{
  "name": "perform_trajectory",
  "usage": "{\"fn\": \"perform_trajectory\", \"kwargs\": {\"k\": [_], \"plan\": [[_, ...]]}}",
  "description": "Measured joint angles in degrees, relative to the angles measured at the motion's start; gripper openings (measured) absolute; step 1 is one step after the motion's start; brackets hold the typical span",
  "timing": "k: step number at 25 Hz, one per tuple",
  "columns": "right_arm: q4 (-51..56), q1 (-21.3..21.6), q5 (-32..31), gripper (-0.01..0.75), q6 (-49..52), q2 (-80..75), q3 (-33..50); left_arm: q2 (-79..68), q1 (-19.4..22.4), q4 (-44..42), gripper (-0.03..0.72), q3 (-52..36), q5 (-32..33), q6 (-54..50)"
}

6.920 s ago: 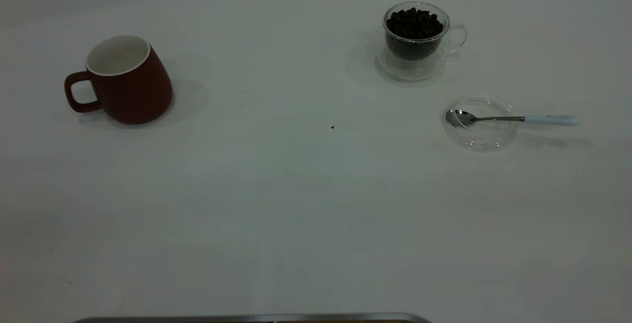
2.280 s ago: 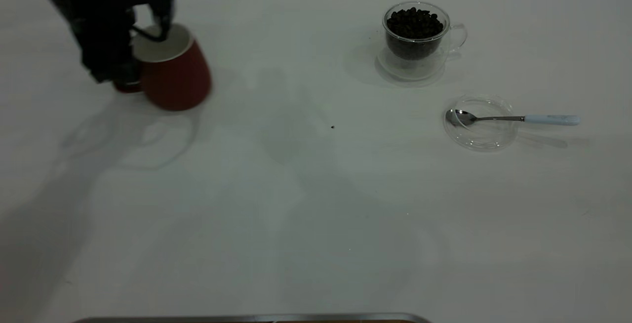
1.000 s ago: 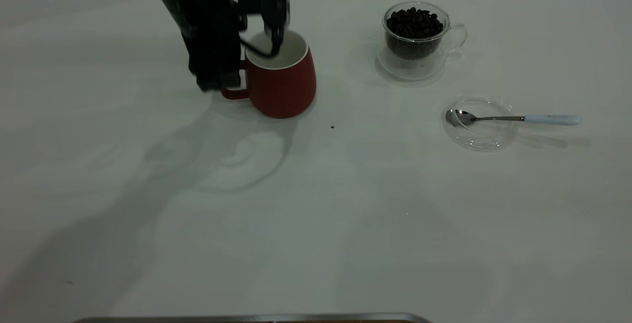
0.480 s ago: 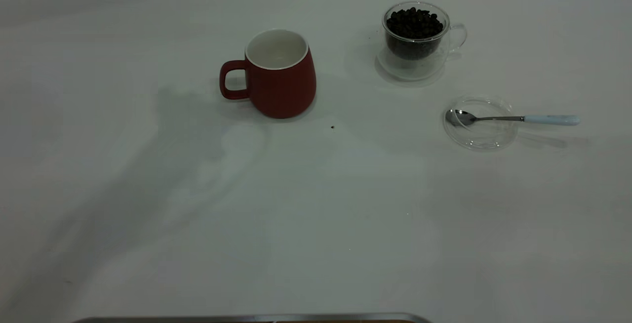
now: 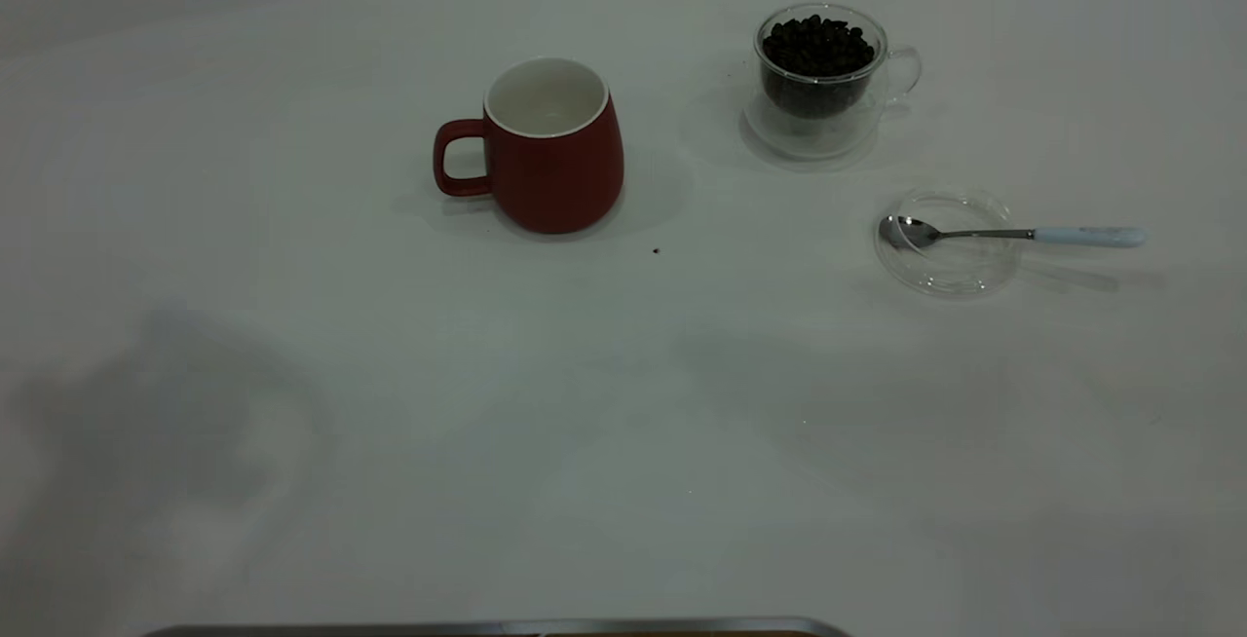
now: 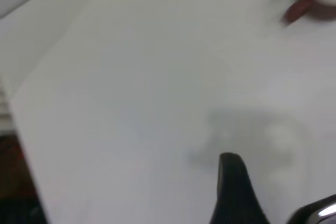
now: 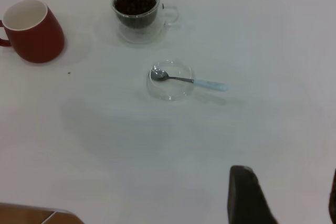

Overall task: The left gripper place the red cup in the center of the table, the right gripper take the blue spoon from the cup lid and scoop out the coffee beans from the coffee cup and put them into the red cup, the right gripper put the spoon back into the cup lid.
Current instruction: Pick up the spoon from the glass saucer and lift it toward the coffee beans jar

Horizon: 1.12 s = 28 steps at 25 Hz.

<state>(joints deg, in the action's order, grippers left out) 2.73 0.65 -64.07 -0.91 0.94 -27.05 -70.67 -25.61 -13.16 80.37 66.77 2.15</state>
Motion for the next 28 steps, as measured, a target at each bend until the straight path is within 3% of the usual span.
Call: {"fn": "perform_trajectory", "kwargs": {"k": [4, 11, 18, 22, 28], "plan": [[0.00, 0.00, 0.00, 0.418, 0.00, 0.00, 0.00, 9.45, 0.00, 3.46, 0.535, -4.61, 0.00, 0.00], [0.00, 0.00, 0.00, 0.418, 0.00, 0.00, 0.00, 29.67, 0.00, 11.42, 0.535, -21.25, 0.00, -1.27], [0.00, 0.00, 0.00, 0.418, 0.00, 0.00, 0.00, 46.95, 0.80, 11.63, 0.535, -36.20, 0.00, -5.50], [0.00, 0.00, 0.00, 0.418, 0.00, 0.00, 0.00, 54.34, 6.64, 11.17, 0.535, -41.90, 0.00, -5.81], [0.00, 0.00, 0.00, 0.418, 0.00, 0.00, 0.00, 61.65, 18.75, 12.31, 0.535, -48.25, -0.26, -3.51]]}}
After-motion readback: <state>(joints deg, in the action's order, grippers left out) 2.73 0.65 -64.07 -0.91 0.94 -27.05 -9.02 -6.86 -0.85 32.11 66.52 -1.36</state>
